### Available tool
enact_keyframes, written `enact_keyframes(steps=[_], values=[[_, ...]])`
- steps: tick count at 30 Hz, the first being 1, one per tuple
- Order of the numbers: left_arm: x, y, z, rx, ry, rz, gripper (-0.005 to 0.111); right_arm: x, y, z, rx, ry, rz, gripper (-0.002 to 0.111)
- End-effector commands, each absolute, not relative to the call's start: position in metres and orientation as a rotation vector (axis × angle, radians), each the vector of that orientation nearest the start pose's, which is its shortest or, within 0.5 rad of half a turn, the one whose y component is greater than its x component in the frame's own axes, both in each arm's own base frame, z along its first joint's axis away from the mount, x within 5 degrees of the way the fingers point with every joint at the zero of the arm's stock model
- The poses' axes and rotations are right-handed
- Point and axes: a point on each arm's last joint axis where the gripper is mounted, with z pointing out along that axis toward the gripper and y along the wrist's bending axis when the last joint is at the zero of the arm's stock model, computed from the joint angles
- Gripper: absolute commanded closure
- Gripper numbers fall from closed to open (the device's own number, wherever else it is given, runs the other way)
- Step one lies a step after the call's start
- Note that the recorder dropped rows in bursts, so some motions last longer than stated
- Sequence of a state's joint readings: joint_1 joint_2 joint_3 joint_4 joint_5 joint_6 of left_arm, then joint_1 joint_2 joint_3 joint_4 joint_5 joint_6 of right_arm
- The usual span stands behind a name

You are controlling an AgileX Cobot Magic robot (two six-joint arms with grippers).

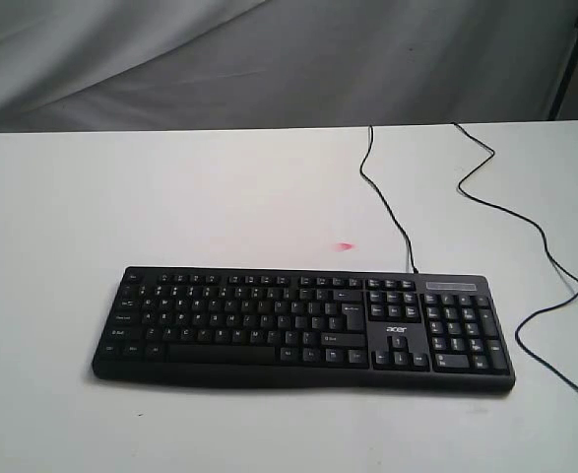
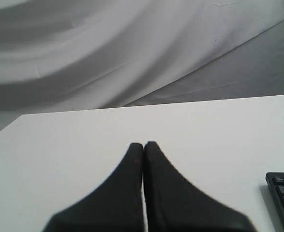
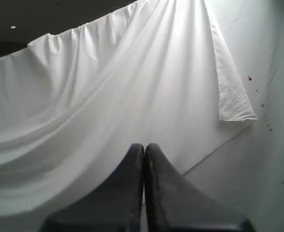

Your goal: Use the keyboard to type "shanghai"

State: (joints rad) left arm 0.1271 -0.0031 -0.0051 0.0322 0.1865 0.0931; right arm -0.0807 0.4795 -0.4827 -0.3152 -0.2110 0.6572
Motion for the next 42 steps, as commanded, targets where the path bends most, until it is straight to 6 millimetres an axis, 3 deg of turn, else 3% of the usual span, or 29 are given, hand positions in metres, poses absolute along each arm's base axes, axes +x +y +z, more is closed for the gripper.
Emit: enact_keyframes(steps=[1,8,13,20,21,24,27,30,42], values=[[0.056,0.007,0.196,-0.006,1.671,0.19,0.106,0.143,-0.008,0.386,0.153,1.413,0.111,0.108],[0.056,0.007,0.196,-0.006,1.671,0.19,0.106,0.193,-0.028,0.405,0.1,1.766,-0.265,0.108],[0.056,0.007,0.196,-0.006,1.671,0.19,0.106,0.223,-0.02,0.409,0.0,1.878,-0.306,0.108],[0.056,0.007,0.196,-0.006,1.671,0.19,0.106,0.28,0.029,0.418,-0.321,1.885,-0.246,0.108],[0.056,0.007,0.196,-0.006,1.671,0.19,0.106,0.29,0.042,0.416,-0.43,1.881,-0.253,0.108],[0.056,0.007,0.196,-0.006,1.671,0.19,0.106,0.318,0.066,0.4,-0.596,1.905,-0.219,0.108],[0.056,0.007,0.196,-0.006,1.671,0.19,0.106,0.342,0.079,0.381,-0.625,1.96,-0.125,0.108],[0.056,0.007,0.196,-0.006,1.671,0.19,0.106,0.367,0.094,0.342,-0.775,2.029,-0.049,0.108],[0.056,0.007,0.196,-0.006,1.671,0.19,0.106,0.402,0.126,0.247,-1.113,2.068,0.211,0.108]])
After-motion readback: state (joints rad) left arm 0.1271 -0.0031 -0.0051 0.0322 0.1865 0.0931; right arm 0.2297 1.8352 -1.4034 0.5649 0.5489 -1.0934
